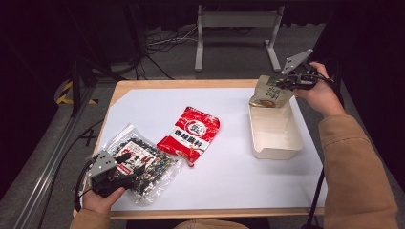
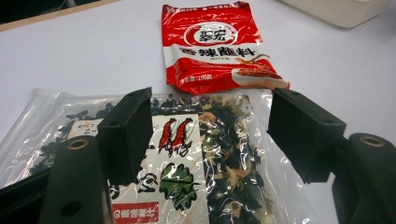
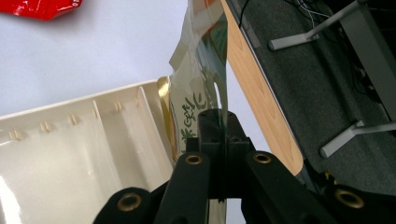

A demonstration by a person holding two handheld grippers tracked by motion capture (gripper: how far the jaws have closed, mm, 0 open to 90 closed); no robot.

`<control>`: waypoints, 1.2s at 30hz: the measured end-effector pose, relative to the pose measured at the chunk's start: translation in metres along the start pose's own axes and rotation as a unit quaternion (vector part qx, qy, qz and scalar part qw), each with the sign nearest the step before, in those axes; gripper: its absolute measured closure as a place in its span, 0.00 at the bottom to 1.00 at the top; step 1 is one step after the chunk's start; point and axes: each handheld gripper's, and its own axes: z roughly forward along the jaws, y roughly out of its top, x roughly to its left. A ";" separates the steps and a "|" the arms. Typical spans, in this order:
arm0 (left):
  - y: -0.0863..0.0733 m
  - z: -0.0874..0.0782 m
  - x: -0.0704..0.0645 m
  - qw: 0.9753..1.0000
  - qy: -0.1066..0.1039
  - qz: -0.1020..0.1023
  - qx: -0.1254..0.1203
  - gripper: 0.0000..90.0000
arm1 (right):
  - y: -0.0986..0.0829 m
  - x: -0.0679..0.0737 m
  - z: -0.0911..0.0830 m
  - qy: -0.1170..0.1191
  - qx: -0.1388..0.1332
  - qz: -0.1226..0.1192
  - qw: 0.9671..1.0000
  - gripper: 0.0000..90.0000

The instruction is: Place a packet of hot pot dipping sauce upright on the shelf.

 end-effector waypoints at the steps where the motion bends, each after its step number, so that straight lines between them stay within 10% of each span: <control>1: 0.000 0.000 0.000 1.000 0.000 0.000 0.000 0.35 | 0.000 0.000 0.000 0.000 0.000 0.000 1.000 1.00; 24: 0.001 0.001 0.000 1.000 -0.005 -0.004 0.000 0.35 | 0.000 0.004 0.020 0.014 0.031 0.018 0.999 0.97; 36: 0.002 0.004 0.001 1.000 -0.008 -0.002 0.000 0.35 | -0.007 0.003 0.012 0.001 0.003 0.077 0.997 0.69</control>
